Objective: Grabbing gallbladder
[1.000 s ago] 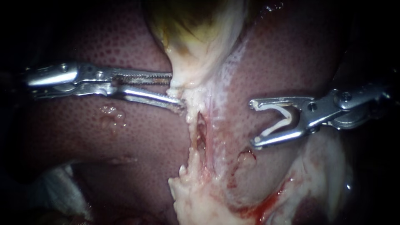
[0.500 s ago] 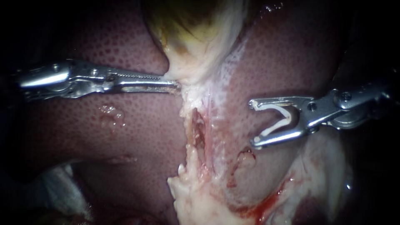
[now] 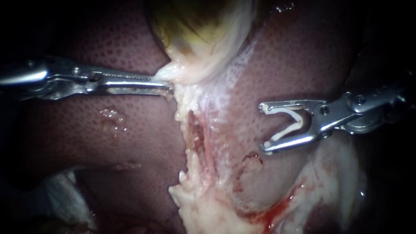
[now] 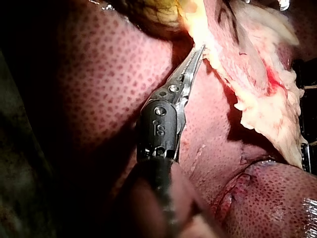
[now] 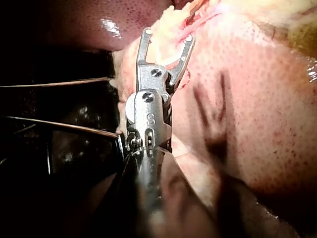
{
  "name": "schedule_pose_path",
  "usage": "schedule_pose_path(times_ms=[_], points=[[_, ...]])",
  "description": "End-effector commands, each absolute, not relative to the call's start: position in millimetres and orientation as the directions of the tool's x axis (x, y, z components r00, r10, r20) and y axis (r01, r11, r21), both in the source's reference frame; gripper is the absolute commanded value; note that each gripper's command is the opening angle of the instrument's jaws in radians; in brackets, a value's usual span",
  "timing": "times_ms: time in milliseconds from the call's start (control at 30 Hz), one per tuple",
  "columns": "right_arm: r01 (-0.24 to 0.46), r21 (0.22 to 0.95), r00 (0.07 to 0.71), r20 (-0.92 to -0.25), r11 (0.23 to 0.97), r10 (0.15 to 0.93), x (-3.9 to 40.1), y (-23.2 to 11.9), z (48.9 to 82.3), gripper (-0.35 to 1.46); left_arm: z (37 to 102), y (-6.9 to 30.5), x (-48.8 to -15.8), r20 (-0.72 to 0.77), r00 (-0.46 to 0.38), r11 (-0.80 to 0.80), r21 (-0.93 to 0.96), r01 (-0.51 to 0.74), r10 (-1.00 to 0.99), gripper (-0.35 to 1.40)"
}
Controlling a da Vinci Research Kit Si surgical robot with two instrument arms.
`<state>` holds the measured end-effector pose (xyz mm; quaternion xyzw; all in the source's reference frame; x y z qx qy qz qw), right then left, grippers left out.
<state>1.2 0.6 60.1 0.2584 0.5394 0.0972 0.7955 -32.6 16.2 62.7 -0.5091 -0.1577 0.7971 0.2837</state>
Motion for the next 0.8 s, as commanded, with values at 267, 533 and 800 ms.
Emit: schedule_pose_path(times_ms=[267,533,800], points=[[0.124,0.516,0.399,-0.808,0.848,0.433,1.2,0.6,60.2,0.60,61.8,16.9,-31.8,-0.732,-0.310,-0.793,-0.531,-0.298,0.607,-0.35],[0.124,0.516,0.399,-0.808,0.847,0.433,1.2,0.6,60.1,0.60,61.7,16.9,-31.7,-0.735,-0.312,-0.796,-0.527,-0.297,0.603,-0.35],[0.124,0.516,0.399,-0.808,0.847,0.433,1.2,0.6,60.1,0.60,61.7,16.8,-31.8,-0.735,-0.312,-0.796,-0.526,-0.298,0.602,-0.35]])
